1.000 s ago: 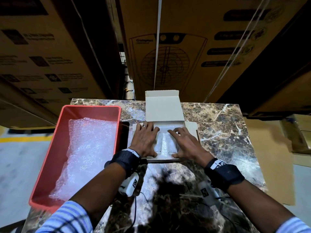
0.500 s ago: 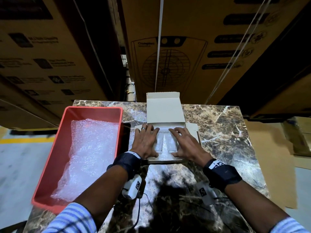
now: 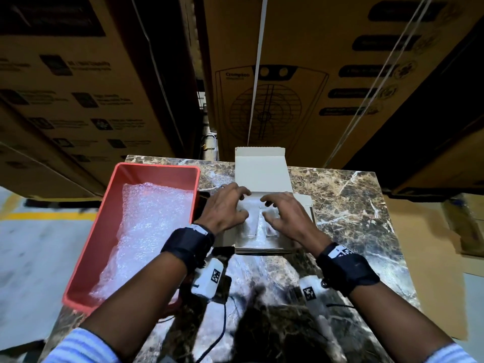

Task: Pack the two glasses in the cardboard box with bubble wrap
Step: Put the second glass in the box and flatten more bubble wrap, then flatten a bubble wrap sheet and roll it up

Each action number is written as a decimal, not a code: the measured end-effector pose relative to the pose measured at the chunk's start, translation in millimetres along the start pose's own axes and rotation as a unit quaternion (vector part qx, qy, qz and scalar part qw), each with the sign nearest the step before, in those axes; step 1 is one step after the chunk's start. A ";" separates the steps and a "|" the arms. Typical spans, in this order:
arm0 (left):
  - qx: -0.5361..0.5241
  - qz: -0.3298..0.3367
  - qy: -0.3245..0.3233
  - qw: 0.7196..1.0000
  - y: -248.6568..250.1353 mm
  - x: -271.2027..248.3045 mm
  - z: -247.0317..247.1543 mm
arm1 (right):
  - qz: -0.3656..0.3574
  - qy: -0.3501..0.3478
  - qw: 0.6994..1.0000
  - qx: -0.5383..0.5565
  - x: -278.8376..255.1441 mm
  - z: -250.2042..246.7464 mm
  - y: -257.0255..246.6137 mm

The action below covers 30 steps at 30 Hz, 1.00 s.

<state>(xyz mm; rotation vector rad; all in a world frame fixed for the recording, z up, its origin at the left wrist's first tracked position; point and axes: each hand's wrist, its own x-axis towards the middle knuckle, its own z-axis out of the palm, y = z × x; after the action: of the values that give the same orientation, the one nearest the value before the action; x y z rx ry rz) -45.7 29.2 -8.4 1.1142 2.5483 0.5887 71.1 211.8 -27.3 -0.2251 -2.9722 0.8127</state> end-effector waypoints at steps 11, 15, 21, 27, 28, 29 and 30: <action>-0.037 -0.095 0.113 0.988 -61.7 -64.9 -77.5 | -0.094 -0.014 0.990 0.101 63.7 20.4 -120.9; -0.020 -0.177 0.098 0.979 -109.4 -91.7 -81.4 | -0.096 -0.066 0.984 0.133 82.1 40.5 -168.4; -0.025 -0.284 -0.089 0.954 -152.4 -121.5 -62.6 | -0.089 -0.199 0.974 0.061 90.7 89.4 -216.2; 0.017 -0.304 -0.203 0.931 -157.2 -144.9 -36.2 | -0.067 -0.355 0.920 -0.151 79.7 128.8 -222.6; 0.016 -0.301 -0.208 0.931 -159.7 -147.4 -31.9 | -0.085 -0.350 0.914 -0.185 75.5 131.2 -222.5; 0.018 -0.301 -0.213 0.929 -161.0 -149.7 -29.6 | -0.104 -0.337 0.910 -0.216 71.2 131.9 -223.6; 0.021 -0.300 -0.220 0.928 -162.1 -151.3 -28.4 | -0.121 -0.322 0.907 -0.242 67.9 132.8 -224.6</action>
<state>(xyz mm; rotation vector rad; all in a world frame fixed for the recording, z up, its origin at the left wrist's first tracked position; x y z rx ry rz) -60.1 -190.8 -45.3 0.3603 2.3178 0.1054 -36.1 -35.6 -26.4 0.4957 -3.6576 0.1004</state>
